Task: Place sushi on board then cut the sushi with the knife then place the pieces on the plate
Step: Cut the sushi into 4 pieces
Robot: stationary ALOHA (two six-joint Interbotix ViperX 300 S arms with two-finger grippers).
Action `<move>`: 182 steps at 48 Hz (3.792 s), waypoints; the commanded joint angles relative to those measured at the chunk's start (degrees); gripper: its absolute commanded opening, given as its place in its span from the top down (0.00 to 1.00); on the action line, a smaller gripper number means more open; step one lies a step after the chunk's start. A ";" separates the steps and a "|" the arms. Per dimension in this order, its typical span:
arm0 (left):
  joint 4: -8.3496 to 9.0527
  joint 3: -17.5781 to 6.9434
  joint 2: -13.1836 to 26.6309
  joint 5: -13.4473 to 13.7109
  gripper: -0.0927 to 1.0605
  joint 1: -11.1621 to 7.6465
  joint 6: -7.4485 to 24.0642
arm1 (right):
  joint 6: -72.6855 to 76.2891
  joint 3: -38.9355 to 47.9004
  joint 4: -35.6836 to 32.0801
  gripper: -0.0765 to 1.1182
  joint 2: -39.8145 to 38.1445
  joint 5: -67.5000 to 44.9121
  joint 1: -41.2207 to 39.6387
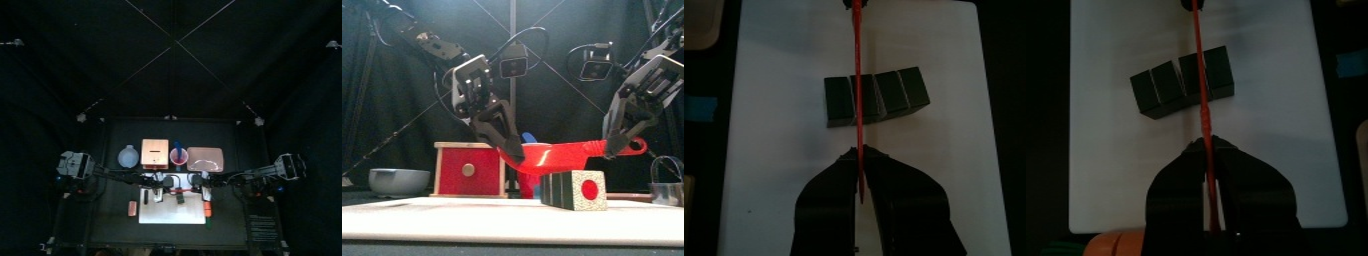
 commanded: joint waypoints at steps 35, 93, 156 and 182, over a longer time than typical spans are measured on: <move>0.09 -2.02 -0.18 -0.26 0.49 0.18 0.09 | 0.00 1.32 -0.79 0.62 -3.43 0.18 -1.49; 0.18 -2.29 4.31 -0.18 0.49 0.44 0.09 | -0.09 -0.70 -0.79 0.62 6.59 0.09 -2.81; -0.18 -2.55 -0.26 4.22 0.49 -2.55 -0.18 | 0.09 -1.32 1.49 0.62 -5.71 8.96 -1.85; -1.85 -2.72 0.88 4.04 0.49 -2.99 -0.26 | 0.18 -0.88 2.29 0.62 -3.96 8.17 -1.32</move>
